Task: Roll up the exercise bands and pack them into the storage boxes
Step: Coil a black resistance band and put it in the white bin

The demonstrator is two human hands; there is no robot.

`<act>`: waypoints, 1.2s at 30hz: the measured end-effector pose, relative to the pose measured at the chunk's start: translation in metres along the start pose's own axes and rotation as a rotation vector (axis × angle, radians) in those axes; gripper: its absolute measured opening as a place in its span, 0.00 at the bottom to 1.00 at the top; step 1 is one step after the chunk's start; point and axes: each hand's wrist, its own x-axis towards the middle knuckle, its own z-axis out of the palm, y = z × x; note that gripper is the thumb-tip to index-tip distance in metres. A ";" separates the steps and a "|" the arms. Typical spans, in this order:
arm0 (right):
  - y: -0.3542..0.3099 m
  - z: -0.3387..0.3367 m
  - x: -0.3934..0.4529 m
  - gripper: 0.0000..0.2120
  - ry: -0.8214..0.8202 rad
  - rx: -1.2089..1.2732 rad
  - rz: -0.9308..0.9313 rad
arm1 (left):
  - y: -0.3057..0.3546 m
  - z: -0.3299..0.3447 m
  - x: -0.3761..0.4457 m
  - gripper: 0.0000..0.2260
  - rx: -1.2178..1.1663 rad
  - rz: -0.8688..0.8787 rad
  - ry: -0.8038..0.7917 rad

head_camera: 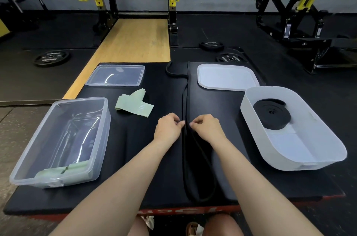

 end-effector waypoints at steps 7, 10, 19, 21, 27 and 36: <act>-0.025 -0.012 0.072 0.11 0.092 0.071 -0.043 | 0.018 -0.008 0.079 0.11 -0.259 -0.031 0.045; -0.033 -0.015 0.108 0.11 0.106 0.070 -0.070 | 0.025 -0.007 0.115 0.12 -0.321 -0.056 0.069; -0.056 -0.016 0.226 0.11 0.178 -0.003 -0.105 | 0.037 -0.011 0.222 0.10 -0.370 -0.105 0.185; -0.057 -0.013 0.252 0.15 0.198 -0.068 -0.095 | 0.040 -0.010 0.244 0.08 -0.375 -0.122 0.199; -0.070 -0.004 0.314 0.05 0.180 -0.051 -0.046 | 0.052 -0.008 0.297 0.06 -0.368 -0.158 0.175; -0.074 0.003 0.344 0.09 0.067 0.284 0.016 | 0.059 -0.001 0.325 0.08 -0.486 -0.155 0.120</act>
